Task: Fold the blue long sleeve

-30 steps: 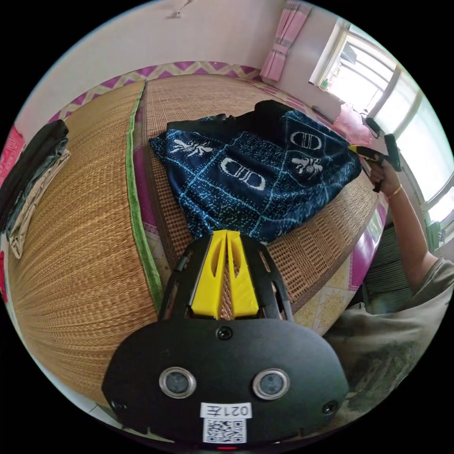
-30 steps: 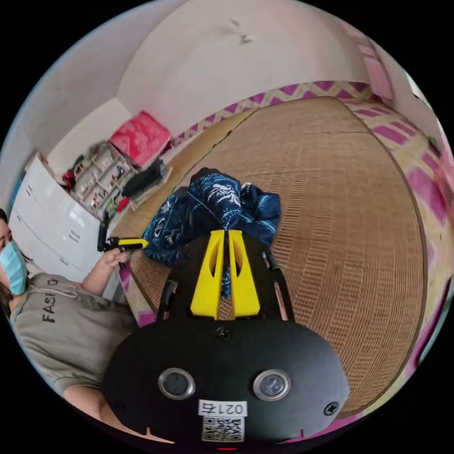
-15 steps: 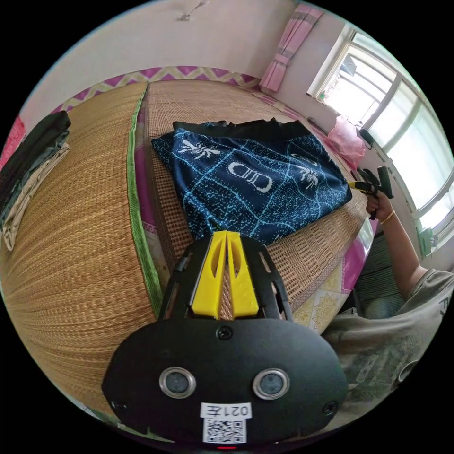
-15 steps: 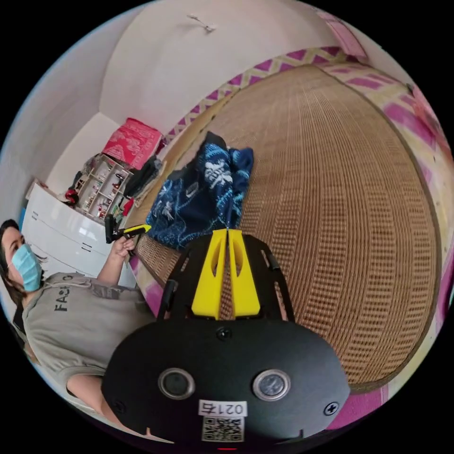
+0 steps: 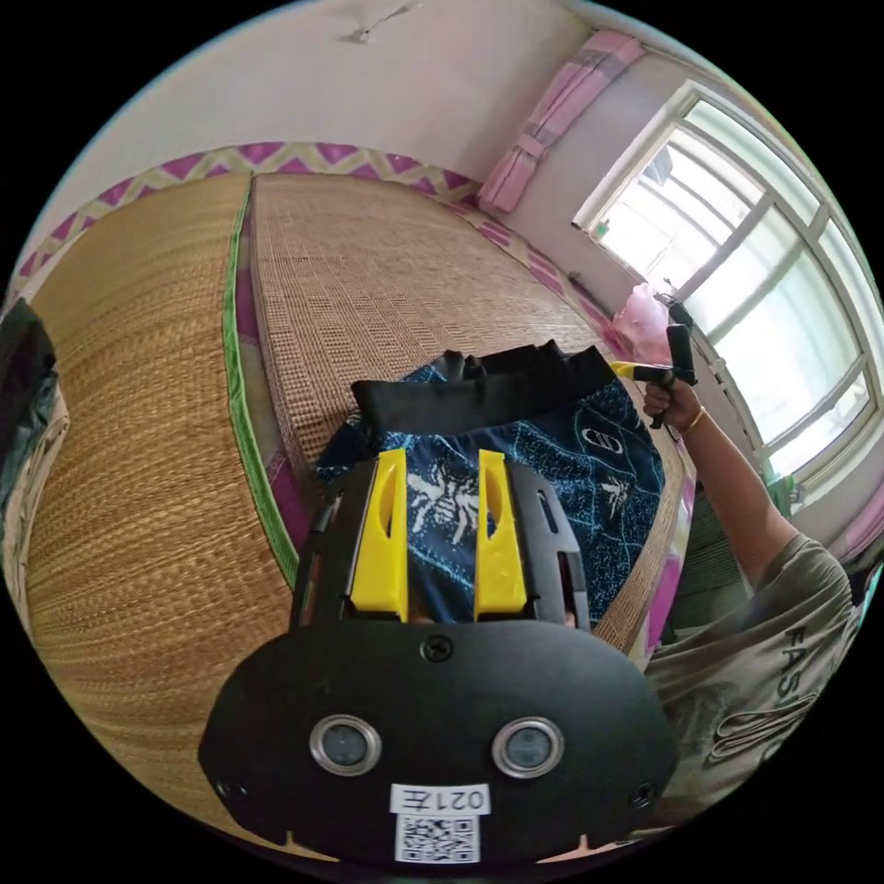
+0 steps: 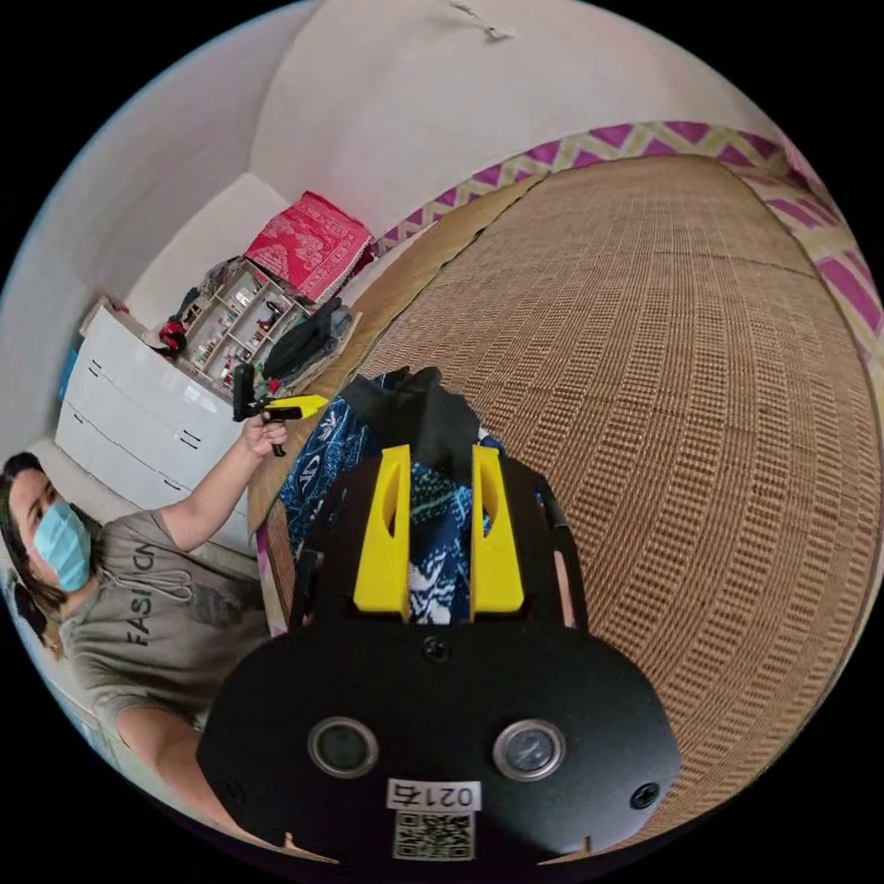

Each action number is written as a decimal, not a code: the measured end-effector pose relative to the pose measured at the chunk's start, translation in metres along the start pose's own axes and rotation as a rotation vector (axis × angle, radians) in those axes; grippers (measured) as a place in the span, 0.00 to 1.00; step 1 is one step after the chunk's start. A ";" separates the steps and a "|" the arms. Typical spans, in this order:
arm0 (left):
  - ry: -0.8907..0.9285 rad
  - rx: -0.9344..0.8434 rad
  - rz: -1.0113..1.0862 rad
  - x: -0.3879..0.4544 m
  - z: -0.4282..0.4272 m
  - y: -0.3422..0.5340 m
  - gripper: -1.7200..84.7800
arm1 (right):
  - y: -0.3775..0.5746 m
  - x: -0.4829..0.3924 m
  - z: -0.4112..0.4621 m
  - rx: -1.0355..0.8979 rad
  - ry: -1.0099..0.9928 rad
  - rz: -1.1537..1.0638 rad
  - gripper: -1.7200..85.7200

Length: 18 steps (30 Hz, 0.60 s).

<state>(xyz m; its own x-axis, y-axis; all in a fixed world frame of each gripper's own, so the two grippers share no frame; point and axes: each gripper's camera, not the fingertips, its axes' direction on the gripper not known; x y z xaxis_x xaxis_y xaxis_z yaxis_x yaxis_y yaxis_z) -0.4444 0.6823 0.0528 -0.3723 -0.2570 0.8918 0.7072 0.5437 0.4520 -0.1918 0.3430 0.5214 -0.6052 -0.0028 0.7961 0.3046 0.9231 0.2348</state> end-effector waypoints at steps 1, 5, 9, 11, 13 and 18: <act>0.019 -0.001 -0.026 -0.015 0.011 -0.004 0.15 | -0.004 0.006 0.000 0.000 -0.022 0.006 0.13; 0.053 0.020 -0.105 -0.052 0.040 -0.018 0.14 | -0.028 0.021 -0.003 -0.017 -0.068 -0.007 0.11; 0.035 -0.027 -0.172 -0.073 0.069 -0.034 0.11 | -0.049 0.011 -0.007 -0.026 -0.102 -0.040 0.05; 0.021 -0.025 -0.194 -0.080 0.076 -0.040 0.09 | -0.058 0.006 -0.017 -0.015 -0.096 -0.019 0.03; 0.008 -0.037 -0.203 -0.084 0.081 -0.044 0.06 | -0.067 -0.006 -0.032 -0.009 -0.088 -0.040 0.02; 0.086 0.052 -0.185 -0.084 0.067 -0.042 0.01 | -0.090 -0.060 -0.101 0.080 -0.054 -0.077 0.01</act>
<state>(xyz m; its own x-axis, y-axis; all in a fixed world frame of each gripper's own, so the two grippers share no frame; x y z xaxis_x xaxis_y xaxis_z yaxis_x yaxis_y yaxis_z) -0.4833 0.7349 -0.0424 -0.4387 -0.4219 0.7934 0.5989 0.5210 0.6082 -0.1085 0.2207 0.5091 -0.6637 -0.0567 0.7458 0.1973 0.9486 0.2476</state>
